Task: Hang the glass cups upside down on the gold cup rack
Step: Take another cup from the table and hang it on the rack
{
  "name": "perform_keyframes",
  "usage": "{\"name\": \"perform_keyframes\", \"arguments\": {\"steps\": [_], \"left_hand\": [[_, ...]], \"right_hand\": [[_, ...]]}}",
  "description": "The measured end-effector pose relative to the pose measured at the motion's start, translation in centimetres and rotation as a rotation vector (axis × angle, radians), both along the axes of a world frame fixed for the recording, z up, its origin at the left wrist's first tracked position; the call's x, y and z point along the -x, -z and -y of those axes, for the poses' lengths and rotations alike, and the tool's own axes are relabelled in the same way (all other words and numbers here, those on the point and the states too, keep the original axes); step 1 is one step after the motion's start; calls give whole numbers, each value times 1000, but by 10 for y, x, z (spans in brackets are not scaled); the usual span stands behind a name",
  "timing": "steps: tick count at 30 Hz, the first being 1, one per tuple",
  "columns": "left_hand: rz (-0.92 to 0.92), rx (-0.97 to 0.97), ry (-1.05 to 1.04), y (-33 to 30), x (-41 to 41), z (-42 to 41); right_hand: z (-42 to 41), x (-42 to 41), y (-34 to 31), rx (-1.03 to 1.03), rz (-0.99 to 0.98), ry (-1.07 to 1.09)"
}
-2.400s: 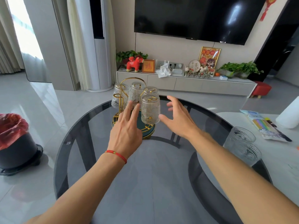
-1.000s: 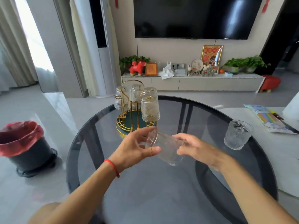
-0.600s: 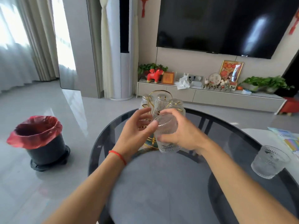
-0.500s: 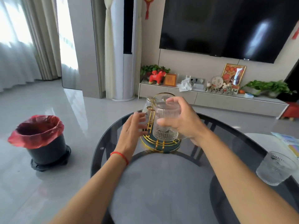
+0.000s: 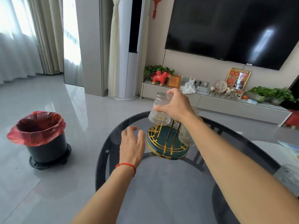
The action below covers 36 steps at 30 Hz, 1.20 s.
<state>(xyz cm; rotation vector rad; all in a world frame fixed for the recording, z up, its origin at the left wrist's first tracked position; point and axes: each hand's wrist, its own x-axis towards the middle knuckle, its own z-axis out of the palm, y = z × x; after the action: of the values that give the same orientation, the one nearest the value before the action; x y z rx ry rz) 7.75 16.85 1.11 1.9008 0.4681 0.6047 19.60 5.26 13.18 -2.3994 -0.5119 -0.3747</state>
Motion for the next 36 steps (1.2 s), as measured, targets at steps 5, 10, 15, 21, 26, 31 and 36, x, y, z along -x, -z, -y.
{"name": "perform_keyframes", "arguments": {"steps": [5,10,15,21,26,31,36], "left_hand": [[11,-31,1,0,-1,2],[15,-56,4,-1,-2,7],[29,-80,4,-3,-2,13],[30,-107,24,-5,-3,20],[34,-129,35,-6,-3,26],[108,-216,-6,-12,-4,38],[245,-339,115,-20,8,61]], "right_hand": [[-5,-2,18,98,-14,20],[-11,4,35,182,30,50],[-13,7,41,292,31,79],[-2,6,39,390,38,147],[12,17,31,349,52,70],[61,28,25,129,211,-89],[148,40,43,72,325,-21]]}}
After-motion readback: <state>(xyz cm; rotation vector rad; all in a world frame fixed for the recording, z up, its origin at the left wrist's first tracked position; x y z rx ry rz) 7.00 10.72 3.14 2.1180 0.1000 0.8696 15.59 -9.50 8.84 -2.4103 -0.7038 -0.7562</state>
